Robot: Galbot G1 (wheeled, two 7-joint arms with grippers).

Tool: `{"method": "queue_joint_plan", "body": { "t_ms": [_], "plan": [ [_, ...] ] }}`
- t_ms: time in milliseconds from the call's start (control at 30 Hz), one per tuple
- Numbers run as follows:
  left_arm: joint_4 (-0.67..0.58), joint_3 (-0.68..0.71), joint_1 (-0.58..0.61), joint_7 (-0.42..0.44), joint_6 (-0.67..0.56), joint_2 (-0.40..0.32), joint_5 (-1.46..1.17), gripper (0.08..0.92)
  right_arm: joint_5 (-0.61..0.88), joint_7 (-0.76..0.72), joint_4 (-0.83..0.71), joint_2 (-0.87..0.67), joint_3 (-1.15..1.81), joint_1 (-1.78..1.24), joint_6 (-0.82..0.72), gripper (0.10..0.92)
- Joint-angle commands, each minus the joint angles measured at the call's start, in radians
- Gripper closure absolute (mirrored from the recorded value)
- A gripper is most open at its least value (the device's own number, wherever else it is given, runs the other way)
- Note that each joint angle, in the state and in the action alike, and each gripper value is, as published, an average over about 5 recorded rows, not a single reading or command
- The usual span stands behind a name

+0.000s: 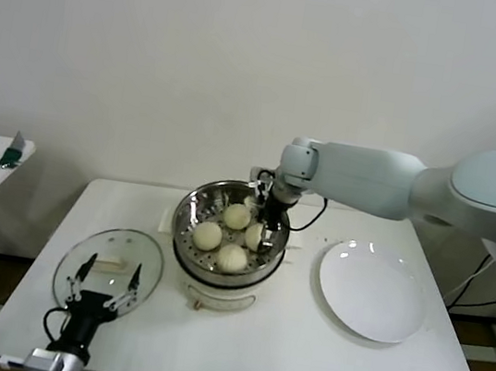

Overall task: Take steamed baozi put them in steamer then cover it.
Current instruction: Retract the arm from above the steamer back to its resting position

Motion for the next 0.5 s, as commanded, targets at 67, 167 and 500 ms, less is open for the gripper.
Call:
{"method": "queue_joint_plan", "body": {
  "t_ms": [67, 167, 500],
  "plan": [
    [-0.003, -0.016, 0.018, -0.002, -0.005, 0.012, -0.019, 0.177, 0.017, -0.025, 0.045, -0.051, 0.054, 0.041, 0.005, 0.202],
    [-0.004, -0.024, 0.023, -0.004, -0.007, 0.017, -0.023, 0.177, 0.005, -0.015, 0.070, -0.110, 0.105, 0.054, 0.024, 0.203],
    [0.001, -0.052, 0.015, -0.011, -0.008, 0.020, 0.014, 0.177, -0.016, 0.256, 0.145, -0.400, 0.324, -0.015, 0.257, 0.203]
  ]
}}
